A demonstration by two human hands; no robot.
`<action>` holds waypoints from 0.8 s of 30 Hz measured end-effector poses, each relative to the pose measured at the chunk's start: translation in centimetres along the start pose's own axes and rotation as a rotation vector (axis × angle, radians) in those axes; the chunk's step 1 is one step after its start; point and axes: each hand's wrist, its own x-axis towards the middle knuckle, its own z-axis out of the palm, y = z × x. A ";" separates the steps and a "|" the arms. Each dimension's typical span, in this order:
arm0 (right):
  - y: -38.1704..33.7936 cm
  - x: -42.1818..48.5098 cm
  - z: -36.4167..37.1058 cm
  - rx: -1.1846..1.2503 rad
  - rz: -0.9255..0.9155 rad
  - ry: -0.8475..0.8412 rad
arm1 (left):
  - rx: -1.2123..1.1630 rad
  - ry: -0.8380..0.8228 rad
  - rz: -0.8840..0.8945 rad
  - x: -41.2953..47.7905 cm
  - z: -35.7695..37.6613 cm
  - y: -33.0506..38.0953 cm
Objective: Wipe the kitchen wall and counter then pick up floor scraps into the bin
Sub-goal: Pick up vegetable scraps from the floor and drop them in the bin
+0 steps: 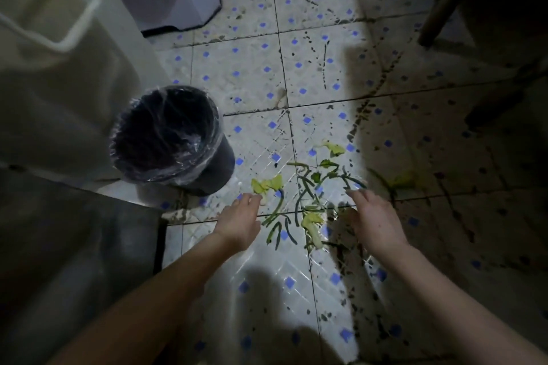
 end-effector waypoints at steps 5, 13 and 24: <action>0.2 1.7 3.4 -0.015 -0.075 0.034 | -0.027 0.108 0.012 3.6 2.6 -1.2; 1.2 2.2 5.2 0.052 -0.112 0.031 | -0.033 0.085 -0.004 6.9 4.5 -0.3; 1.8 2.0 6.8 0.162 -0.080 0.032 | -0.113 0.135 0.086 6.5 5.6 1.9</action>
